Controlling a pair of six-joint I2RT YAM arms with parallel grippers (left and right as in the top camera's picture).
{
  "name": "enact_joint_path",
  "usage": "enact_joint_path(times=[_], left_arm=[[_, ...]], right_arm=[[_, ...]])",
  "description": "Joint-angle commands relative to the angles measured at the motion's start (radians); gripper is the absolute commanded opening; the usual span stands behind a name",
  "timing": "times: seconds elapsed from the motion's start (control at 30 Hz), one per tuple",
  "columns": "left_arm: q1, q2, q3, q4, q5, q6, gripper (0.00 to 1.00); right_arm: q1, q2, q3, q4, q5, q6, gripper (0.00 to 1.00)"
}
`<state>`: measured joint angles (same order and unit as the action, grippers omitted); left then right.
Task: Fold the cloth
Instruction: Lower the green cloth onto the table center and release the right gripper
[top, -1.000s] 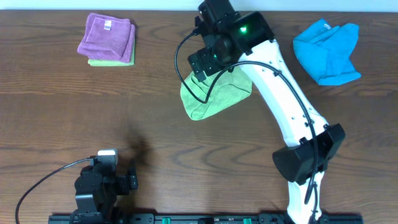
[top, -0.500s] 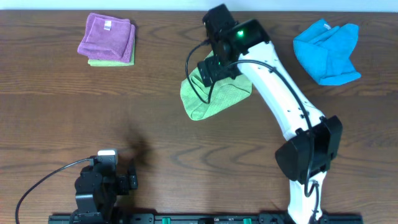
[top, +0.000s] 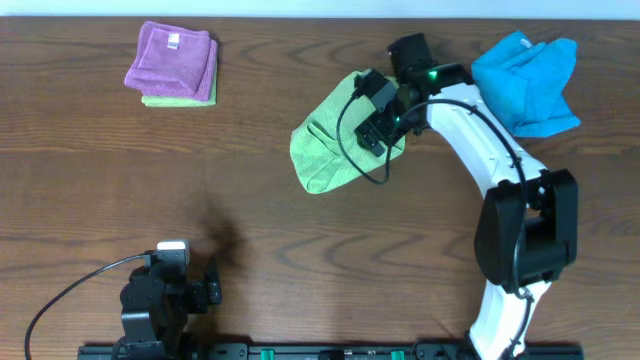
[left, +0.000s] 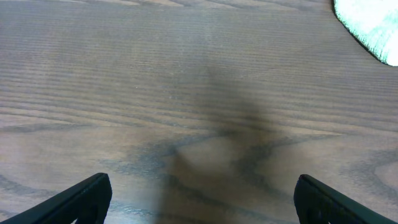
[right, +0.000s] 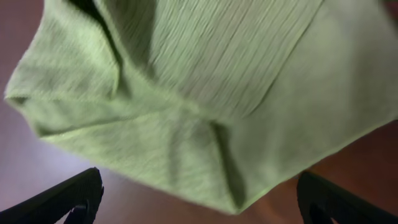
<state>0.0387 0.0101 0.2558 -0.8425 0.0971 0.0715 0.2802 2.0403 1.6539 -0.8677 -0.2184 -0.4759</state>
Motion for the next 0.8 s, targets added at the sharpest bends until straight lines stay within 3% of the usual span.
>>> enact_joint_path(times=[0.0,0.43,0.53,0.63,0.77], left_arm=[[0.005,-0.006,-0.013,-0.054,-0.003,-0.001,0.95],[0.005,-0.006,-0.013,-0.054,-0.003,-0.001,0.95],[0.005,-0.006,-0.013,-0.054,-0.003,-0.001,0.95],[0.005,-0.006,-0.013,-0.054,-0.003,-0.001,0.95],[0.005,-0.006,-0.013,-0.054,-0.003,-0.001,0.95]], right_arm=[[-0.022,0.052,-0.003,0.006,-0.104,-0.074,0.99],[-0.064,0.181,-0.003,-0.008,-0.307,-0.117,0.98],[-0.060,0.180,-0.002,-0.058,-0.357,-0.116,0.79],[-0.045,0.180,-0.002,-0.135,-0.373,-0.117,0.68],[-0.018,0.179,-0.002,-0.201,-0.373,-0.117,0.65]])
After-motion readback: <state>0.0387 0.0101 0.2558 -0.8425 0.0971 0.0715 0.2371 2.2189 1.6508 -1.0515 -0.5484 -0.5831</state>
